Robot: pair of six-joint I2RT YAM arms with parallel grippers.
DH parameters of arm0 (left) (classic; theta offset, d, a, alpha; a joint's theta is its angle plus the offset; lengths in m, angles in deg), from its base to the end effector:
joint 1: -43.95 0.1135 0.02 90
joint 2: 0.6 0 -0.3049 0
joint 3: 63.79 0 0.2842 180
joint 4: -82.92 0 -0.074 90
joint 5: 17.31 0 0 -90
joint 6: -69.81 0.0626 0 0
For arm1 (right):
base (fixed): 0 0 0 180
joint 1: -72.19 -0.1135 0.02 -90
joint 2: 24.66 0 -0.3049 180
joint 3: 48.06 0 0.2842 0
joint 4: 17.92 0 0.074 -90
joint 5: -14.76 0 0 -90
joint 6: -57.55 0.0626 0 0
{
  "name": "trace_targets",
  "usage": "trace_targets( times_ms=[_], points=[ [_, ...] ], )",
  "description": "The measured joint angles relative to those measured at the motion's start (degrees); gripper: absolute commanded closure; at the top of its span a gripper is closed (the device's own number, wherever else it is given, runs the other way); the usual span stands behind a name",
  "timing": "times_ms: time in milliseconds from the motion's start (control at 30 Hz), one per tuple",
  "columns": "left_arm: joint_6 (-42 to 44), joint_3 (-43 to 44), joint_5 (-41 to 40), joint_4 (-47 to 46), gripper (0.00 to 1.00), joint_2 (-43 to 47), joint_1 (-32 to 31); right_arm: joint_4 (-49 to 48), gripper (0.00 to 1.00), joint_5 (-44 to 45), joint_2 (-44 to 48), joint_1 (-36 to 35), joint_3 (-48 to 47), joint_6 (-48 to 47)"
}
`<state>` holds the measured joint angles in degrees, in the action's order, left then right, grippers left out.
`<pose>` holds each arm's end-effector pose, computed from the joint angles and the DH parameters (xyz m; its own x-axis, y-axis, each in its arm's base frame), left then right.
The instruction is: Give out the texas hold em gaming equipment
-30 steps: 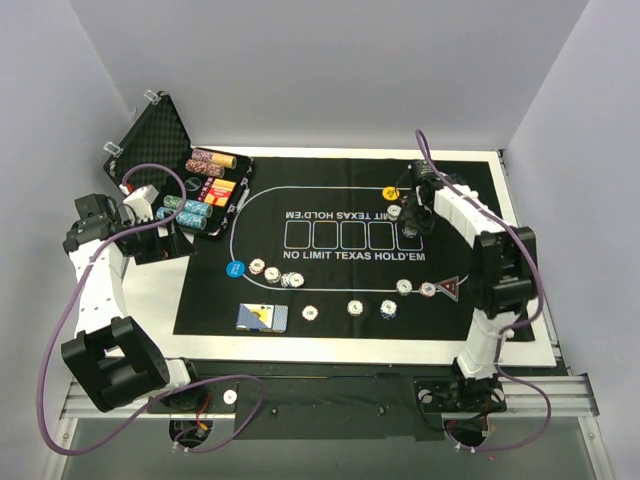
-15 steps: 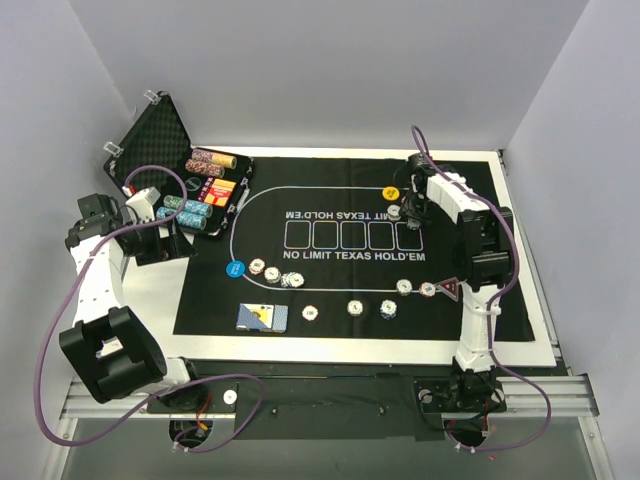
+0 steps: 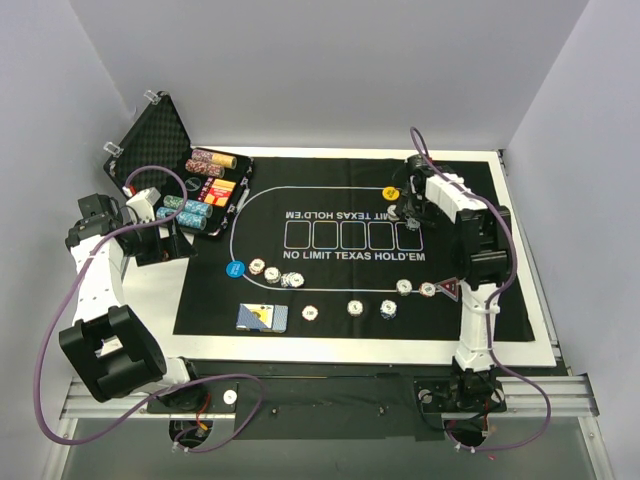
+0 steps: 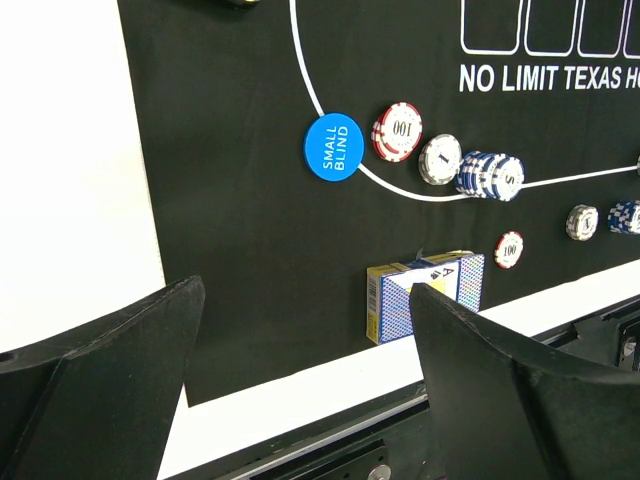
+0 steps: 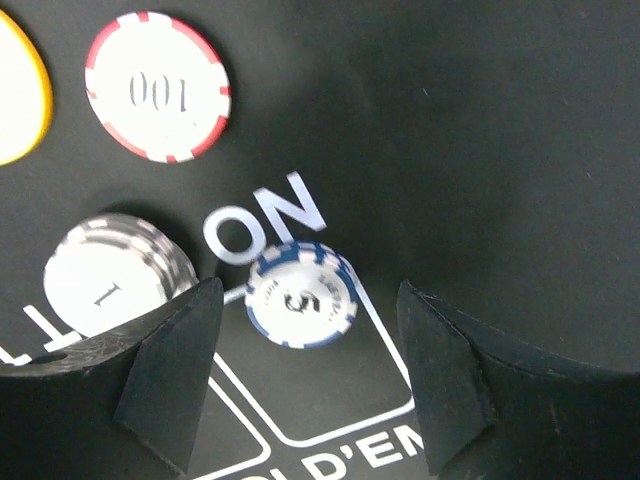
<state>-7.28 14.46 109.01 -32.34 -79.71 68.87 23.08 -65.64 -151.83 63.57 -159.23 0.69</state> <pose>0.2859 0.0919 0.2953 -0.8313 -0.1877 -0.5232 0.0699 0.8985 -0.4335 0.5467 0.0723 0.1643 -0.7260 0.4351 -0.5325 0.4048 0.8964 0.1806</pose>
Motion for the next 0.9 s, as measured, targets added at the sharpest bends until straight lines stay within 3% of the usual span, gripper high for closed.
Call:
trace_targets(
  times_ms=[133, 300, 533, 700, 900],
  points=[
    [0.1, 0.0, 0.0, 0.0, 0.05, 0.2, 0.0, -0.4, 0.33, -0.2, 5.2, -0.1, 5.7, 0.0],
    [0.2, 0.0, 0.1, 0.4, 0.05, 1.0, 0.0, -1.8, 0.30, -0.6, 22.8, -2.3, 17.3, 0.7],
    [0.2, 0.0, 0.5, 0.8, 0.05, 2.1, 0.0, -5.2, 0.27, -0.4, 45.3, -19.2, 37.8, 3.4],
    [0.3, 0.0, 0.6, 0.9, 0.05, 2.8, 0.0, -4.9, 0.25, 0.0, 46.8, -29.4, 50.5, 7.2],
    [0.2, 0.0, 0.7, 0.9, 0.05, 3.3, 0.0, -5.3, 0.25, 0.8, 48.0, -33.5, 55.8, 10.7]
  ],
)
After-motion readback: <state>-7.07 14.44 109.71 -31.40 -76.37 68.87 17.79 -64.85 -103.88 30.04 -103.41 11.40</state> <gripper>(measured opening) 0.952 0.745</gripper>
